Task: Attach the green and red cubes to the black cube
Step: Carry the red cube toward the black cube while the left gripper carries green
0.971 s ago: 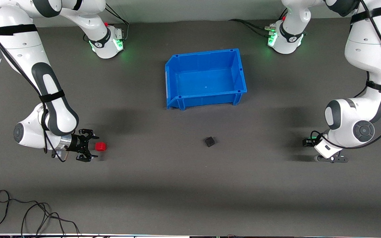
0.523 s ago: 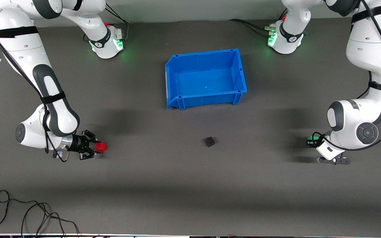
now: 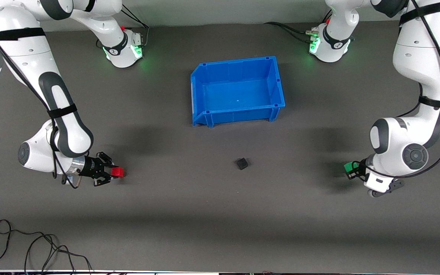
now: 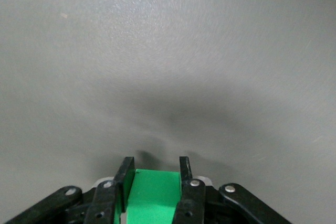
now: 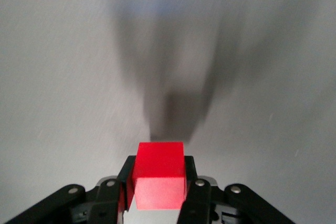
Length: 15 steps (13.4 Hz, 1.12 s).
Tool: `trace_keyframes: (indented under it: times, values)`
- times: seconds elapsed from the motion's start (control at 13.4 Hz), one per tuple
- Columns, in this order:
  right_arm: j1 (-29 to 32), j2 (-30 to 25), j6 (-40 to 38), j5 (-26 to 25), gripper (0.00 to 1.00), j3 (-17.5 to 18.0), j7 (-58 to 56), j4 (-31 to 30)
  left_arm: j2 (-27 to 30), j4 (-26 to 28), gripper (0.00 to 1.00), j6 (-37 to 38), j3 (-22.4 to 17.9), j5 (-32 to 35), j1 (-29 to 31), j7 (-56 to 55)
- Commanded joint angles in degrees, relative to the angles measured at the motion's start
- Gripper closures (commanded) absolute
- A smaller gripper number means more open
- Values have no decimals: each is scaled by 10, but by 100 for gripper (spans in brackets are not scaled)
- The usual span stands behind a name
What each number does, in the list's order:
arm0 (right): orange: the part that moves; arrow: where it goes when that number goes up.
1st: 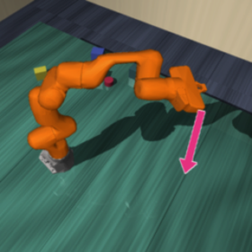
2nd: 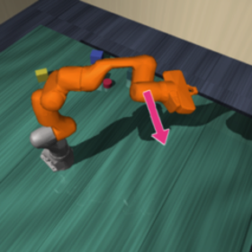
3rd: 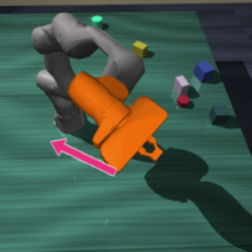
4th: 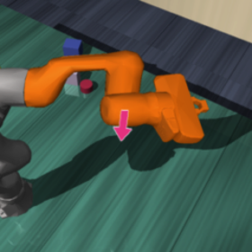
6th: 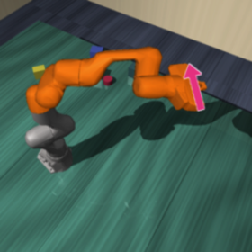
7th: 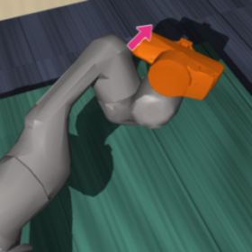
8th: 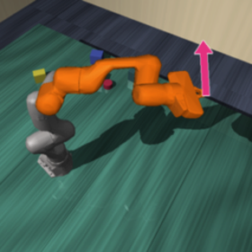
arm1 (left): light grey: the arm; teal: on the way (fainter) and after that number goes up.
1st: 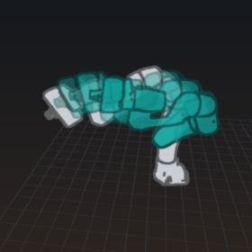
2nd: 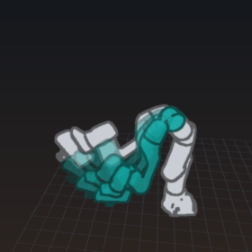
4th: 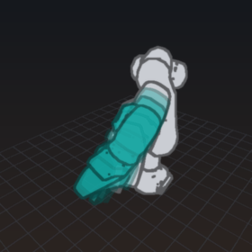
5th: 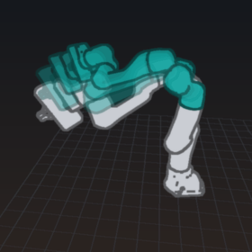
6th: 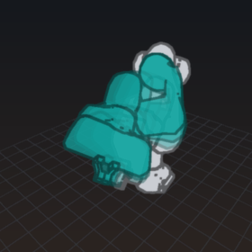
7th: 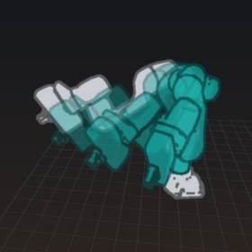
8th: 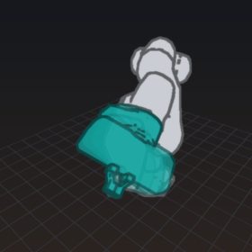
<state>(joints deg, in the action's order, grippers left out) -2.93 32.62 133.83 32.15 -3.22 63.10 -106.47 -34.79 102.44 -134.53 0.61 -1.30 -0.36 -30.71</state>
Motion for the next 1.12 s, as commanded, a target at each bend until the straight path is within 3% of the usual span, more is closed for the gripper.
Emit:
trace_keyframes:
  times: [0.0,0.3,0.52,0.82,1.05]
  values:
    - [-55,-26,-3,13,65,-3,74,13,-3,-29,100,18,4,-6,-26,-181]
    - [-150,-14,1,12,64,-5,143,50,-6,-29,100,18,4,-8,-63,-373]
    - [-221,23,16,12,65,-6,205,97,-17,-29,100,17,6,-12,-93,-511]
    - [-291,78,74,6,65,-6,353,153,-29,-30,100,-7,44,-31,-122,-679]
    - [-327,110,95,3,65,-7,380,186,-34,-30,100,-31,52,-34,-167,-782]
